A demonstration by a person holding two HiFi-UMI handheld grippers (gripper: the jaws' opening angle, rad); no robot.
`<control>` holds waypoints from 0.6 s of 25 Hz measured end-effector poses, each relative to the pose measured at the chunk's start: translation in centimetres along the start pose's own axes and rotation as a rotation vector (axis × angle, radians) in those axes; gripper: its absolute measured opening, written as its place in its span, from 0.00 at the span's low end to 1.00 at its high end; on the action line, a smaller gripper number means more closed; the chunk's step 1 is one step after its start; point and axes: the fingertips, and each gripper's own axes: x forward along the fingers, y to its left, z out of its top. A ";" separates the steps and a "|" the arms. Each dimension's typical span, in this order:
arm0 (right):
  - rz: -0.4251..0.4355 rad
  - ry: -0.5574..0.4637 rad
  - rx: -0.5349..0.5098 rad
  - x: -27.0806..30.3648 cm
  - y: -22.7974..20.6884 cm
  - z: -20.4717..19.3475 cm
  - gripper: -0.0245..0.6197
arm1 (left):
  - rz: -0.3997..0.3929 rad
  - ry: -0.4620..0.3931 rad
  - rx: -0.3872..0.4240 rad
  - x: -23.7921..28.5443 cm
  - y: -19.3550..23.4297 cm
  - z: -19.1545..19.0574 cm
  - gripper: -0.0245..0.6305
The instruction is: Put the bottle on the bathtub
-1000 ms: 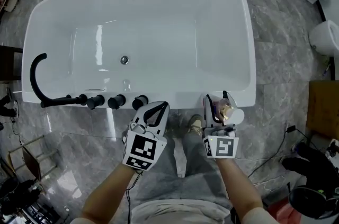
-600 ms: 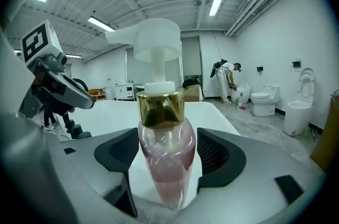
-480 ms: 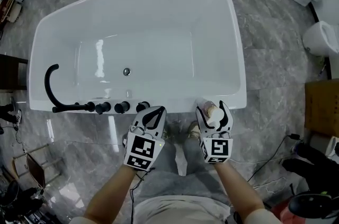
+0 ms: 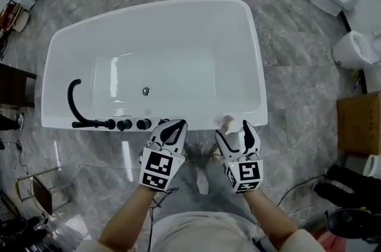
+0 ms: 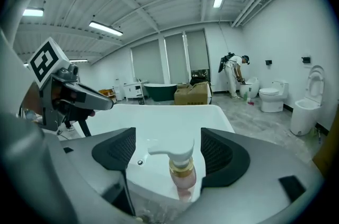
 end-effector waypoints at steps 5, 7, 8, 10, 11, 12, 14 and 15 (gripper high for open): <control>0.004 -0.036 0.001 -1.9 0.5 4.1 0.62 | 0.014 -0.036 0.000 -2.6 0.0 3.0 0.07; 0.013 -0.071 0.013 -2.4 0.6 6.4 0.62 | 0.019 -0.054 0.014 -3.5 0.2 4.7 0.07; 0.020 -0.085 0.021 -2.7 0.7 7.5 0.62 | 0.022 -0.062 0.022 -4.0 0.4 5.5 0.07; 0.040 -0.105 0.029 -3.1 1.1 9.5 0.62 | 0.030 -0.080 0.037 -4.9 0.9 7.0 0.07; 0.047 -0.115 0.027 -3.3 1.3 10.6 0.60 | 0.034 -0.091 0.043 -5.3 1.1 7.8 0.07; 0.051 -0.127 0.021 -3.5 1.5 11.8 0.57 | 0.038 -0.103 0.048 -5.8 1.4 8.7 0.07; 0.057 -0.157 0.014 -4.2 1.8 14.4 0.50 | 0.046 -0.127 0.056 -6.8 1.8 10.5 0.07; 0.065 -0.174 0.014 -4.7 2.0 15.7 0.46 | 0.050 -0.140 0.060 -7.4 2.1 11.5 0.07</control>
